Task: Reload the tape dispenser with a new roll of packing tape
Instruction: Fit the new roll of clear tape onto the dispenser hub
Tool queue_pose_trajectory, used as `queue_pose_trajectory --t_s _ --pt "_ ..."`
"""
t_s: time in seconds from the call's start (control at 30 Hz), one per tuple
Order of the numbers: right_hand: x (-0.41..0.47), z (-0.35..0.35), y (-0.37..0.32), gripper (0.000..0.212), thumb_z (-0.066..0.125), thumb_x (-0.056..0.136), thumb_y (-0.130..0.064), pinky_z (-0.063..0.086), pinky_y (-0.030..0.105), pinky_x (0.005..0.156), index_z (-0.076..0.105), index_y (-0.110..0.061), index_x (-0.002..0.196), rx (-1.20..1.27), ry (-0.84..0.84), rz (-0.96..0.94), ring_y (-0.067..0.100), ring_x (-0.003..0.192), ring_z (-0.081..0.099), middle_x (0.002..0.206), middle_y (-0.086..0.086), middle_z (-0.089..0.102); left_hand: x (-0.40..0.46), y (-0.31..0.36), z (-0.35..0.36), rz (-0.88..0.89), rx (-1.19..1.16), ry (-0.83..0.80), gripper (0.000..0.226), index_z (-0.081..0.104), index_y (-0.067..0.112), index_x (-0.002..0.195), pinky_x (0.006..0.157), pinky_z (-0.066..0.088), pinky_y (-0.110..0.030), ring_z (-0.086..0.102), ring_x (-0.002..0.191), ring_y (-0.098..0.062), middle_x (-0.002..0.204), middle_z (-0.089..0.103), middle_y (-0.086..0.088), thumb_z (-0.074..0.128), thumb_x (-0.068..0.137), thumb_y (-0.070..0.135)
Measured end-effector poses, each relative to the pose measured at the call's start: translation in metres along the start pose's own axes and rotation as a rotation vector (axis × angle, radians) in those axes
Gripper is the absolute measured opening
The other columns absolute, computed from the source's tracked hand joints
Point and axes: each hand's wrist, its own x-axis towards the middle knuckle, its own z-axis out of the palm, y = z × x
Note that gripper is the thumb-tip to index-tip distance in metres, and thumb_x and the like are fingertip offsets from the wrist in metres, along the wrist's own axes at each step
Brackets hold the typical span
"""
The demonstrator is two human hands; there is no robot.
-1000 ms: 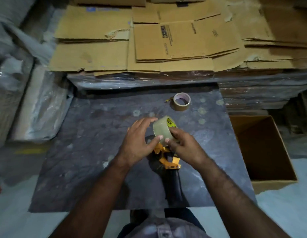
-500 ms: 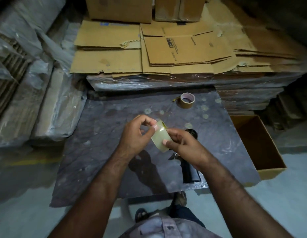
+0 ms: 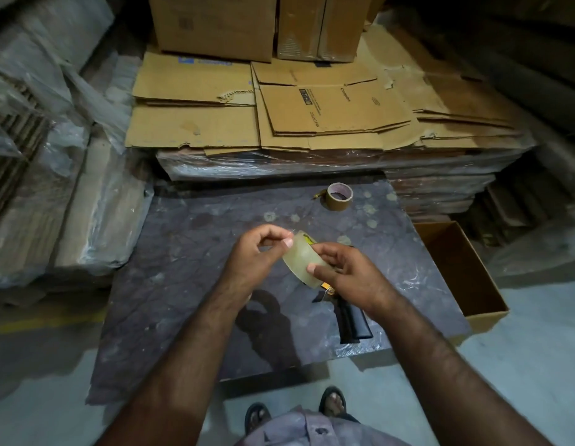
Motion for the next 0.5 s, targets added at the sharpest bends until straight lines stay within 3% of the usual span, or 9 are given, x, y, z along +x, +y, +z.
queue_pose_trajectory --t_s 0.1,0.3,0.4,0.5 --pt "-0.004 0.0 -0.004 0.031 0.069 0.091 -0.011 0.056 0.036 0.093 0.069 -0.016 0.122 -0.005 0.024 -0.01 0.013 0.106 0.07 0.113 -0.001 0.076 0.001 0.001 0.004 -0.043 -0.049 0.007 0.011 0.076 0.025 0.081 0.095 0.056 -0.042 0.072 0.1 -0.024 0.101 0.079 -0.002 0.071 0.085 0.017" --pt "-0.007 0.003 -0.01 0.039 0.073 0.089 -0.021 0.052 0.024 0.096 0.067 -0.019 0.127 -0.269 0.101 -0.082 -0.008 0.107 0.063 0.118 -0.012 0.069 -0.001 -0.003 -0.002 -0.182 -0.345 -0.016 0.02 0.07 0.014 0.08 0.078 0.058 -0.035 0.07 0.103 -0.021 0.105 0.078 -0.008 0.063 0.093 0.002" --pt "-0.007 0.001 -0.012 0.038 0.073 0.089 -0.024 0.05 0.025 0.096 0.069 -0.021 0.126 -0.527 0.132 -0.222 0.007 0.109 0.064 0.12 -0.007 0.071 -0.001 -0.015 -0.013 -0.241 -0.399 -0.079 0.018 0.072 0.012 0.088 0.088 0.055 -0.042 0.068 0.112 -0.024 0.112 0.077 -0.008 0.061 0.09 -0.002" --pt "-0.005 -0.001 -0.007 0.036 0.071 0.085 -0.017 0.048 0.032 0.093 0.07 -0.019 0.121 -0.802 0.12 -0.424 0.021 0.104 0.065 0.112 0.003 0.075 0.001 -0.029 -0.02 -0.283 -0.381 -0.094 0.034 0.072 0.015 0.107 0.087 0.051 -0.039 0.066 0.114 -0.025 0.114 0.077 -0.007 0.057 0.08 -0.001"
